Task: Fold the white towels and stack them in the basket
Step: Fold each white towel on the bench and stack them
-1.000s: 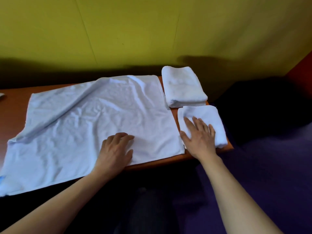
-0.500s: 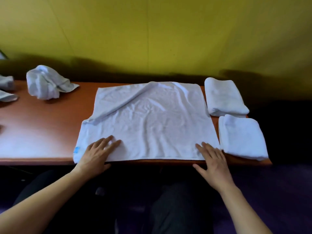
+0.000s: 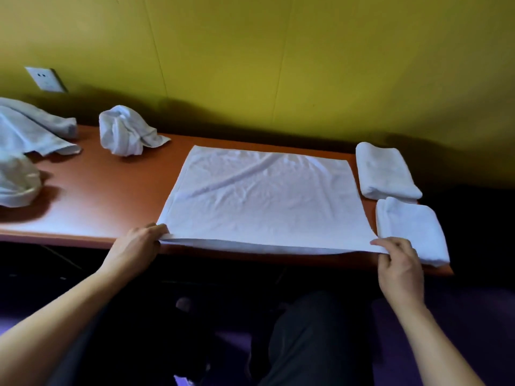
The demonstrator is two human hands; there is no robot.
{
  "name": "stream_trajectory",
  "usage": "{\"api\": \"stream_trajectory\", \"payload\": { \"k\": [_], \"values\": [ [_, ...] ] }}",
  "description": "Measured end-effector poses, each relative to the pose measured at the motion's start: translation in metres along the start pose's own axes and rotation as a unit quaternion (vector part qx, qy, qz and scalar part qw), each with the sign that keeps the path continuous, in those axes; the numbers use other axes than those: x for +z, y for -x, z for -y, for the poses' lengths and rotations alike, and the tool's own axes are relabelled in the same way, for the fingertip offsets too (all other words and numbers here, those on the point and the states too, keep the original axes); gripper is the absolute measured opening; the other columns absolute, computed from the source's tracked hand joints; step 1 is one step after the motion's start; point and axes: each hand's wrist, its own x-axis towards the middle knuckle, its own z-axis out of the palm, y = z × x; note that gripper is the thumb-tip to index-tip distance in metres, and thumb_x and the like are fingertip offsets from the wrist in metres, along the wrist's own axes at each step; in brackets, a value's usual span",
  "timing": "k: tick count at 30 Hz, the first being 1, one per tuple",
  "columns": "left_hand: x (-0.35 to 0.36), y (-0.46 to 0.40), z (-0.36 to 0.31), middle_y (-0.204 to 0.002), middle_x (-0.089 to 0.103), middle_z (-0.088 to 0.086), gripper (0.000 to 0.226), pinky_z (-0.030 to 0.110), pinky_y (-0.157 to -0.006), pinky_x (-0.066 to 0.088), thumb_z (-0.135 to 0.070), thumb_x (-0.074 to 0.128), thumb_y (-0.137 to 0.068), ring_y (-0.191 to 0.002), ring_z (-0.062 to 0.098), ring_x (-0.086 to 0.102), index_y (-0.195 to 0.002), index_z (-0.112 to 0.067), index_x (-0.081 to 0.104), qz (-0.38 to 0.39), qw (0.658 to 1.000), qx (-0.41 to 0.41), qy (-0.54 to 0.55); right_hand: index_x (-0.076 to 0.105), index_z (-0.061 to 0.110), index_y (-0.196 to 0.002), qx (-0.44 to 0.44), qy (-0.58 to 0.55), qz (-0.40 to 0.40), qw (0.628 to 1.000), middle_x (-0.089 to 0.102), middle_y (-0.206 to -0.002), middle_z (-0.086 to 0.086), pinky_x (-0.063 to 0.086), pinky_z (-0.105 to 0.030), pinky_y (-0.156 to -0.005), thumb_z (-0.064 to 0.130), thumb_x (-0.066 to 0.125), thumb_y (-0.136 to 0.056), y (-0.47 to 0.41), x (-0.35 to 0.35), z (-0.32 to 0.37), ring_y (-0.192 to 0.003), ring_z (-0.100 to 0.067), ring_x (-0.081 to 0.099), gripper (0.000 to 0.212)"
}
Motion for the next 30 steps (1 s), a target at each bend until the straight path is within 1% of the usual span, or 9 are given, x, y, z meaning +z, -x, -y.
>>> {"api": "stream_trajectory", "payload": {
  "k": [3,6,9,13,17,20,22,24,30],
  "values": [
    [-0.021,0.011,0.008,-0.087,0.069,-0.002,0.024,0.041,-0.066,0.05,-0.006,0.061,-0.081,-0.081,0.034,0.064,-0.093,-0.027,0.06,-0.031,0.998,-0.005,0.054,0.066,0.016,-0.112,0.05,-0.07,0.008,0.996,0.068,-0.104,-0.009,0.046,-0.035,-0.076,-0.003,0.059,-0.09,-0.001,-0.017,0.01,-0.094,-0.031,0.063,0.03],
    [-0.03,0.019,0.013,-0.083,0.068,-0.006,0.023,0.037,-0.07,0.048,-0.009,0.068,-0.081,-0.076,0.028,0.063,-0.094,-0.023,0.056,-0.055,0.988,-0.053,0.136,0.064,0.025,-0.104,0.108,-0.135,-0.006,0.985,0.068,-0.097,-0.002,0.05,-0.032,-0.077,0.005,0.063,-0.091,0.001,-0.026,0.014,-0.092,-0.027,0.065,0.024],
    [-0.035,0.021,0.018,-0.08,0.069,-0.004,0.018,0.035,-0.073,0.047,-0.008,0.07,-0.081,-0.074,0.018,0.063,-0.087,-0.022,0.061,-0.094,0.962,-0.103,0.236,0.07,0.03,-0.098,0.16,-0.198,-0.013,0.967,0.072,-0.093,-0.008,0.048,-0.011,-0.069,0.008,0.064,-0.093,0.002,-0.031,0.016,-0.082,-0.02,0.068,0.024],
    [-0.039,0.008,0.021,-0.07,0.066,0.005,0.004,0.026,-0.06,0.043,-0.014,0.069,-0.089,-0.063,0.017,0.057,-0.087,-0.017,0.066,-0.137,0.951,-0.082,0.264,0.074,0.019,-0.107,0.206,-0.23,-0.037,0.95,0.073,-0.096,-0.008,0.046,-0.002,-0.07,0.014,0.065,-0.096,-0.011,-0.029,0.023,-0.077,0.0,0.065,0.015],
    [-0.035,-0.034,0.023,-0.074,0.062,0.023,0.025,0.035,-0.058,0.037,-0.03,0.066,-0.094,-0.063,0.02,0.047,-0.083,-0.007,0.063,-0.166,0.927,-0.126,0.313,0.073,0.003,-0.107,0.226,-0.225,-0.096,0.943,0.069,-0.09,-0.008,0.042,0.002,-0.066,0.019,0.068,-0.095,-0.051,-0.007,0.035,-0.068,0.018,0.06,0.021],
    [-0.037,-0.07,0.015,-0.072,0.061,0.011,0.027,0.032,-0.059,0.037,-0.034,0.064,-0.095,-0.066,0.019,0.048,-0.086,-0.009,0.065,-0.191,0.89,-0.164,0.379,0.072,0.002,-0.107,0.238,-0.229,-0.11,0.937,0.07,-0.094,-0.009,0.045,-0.006,-0.073,0.028,0.07,-0.092,-0.091,0.009,0.037,-0.077,0.0,0.065,0.03],
    [-0.036,-0.102,0.009,-0.071,0.058,0.002,0.025,0.031,-0.063,0.039,-0.034,0.064,-0.095,-0.066,0.017,0.048,-0.089,-0.01,0.067,-0.207,0.872,-0.179,0.406,0.073,0.005,-0.108,0.231,-0.214,-0.108,0.943,0.073,-0.098,-0.012,0.052,-0.025,-0.087,0.033,0.067,-0.092,-0.123,0.024,0.036,-0.093,-0.022,0.069,0.032],
    [-0.033,-0.135,0.004,-0.073,0.057,0.0,0.028,0.032,-0.066,0.04,-0.036,0.063,-0.096,-0.068,0.016,0.048,-0.09,-0.009,0.067,-0.211,0.867,-0.178,0.414,0.073,0.005,-0.109,0.204,-0.193,-0.1,0.955,0.073,-0.103,-0.016,0.052,-0.036,-0.094,0.032,0.063,-0.095,-0.153,0.039,0.037,-0.102,-0.03,0.068,0.032],
    [-0.013,-0.221,0.002,-0.067,0.052,0.002,0.039,0.03,-0.055,0.036,-0.045,0.056,-0.097,-0.058,0.017,0.045,-0.079,-0.011,0.06,-0.212,0.881,-0.201,0.371,0.072,0.0,-0.11,0.18,-0.137,-0.077,0.971,0.072,-0.109,-0.021,0.045,-0.033,-0.088,0.026,0.059,-0.098,-0.226,0.092,0.031,-0.105,-0.037,0.065,0.031]
  ]
}}
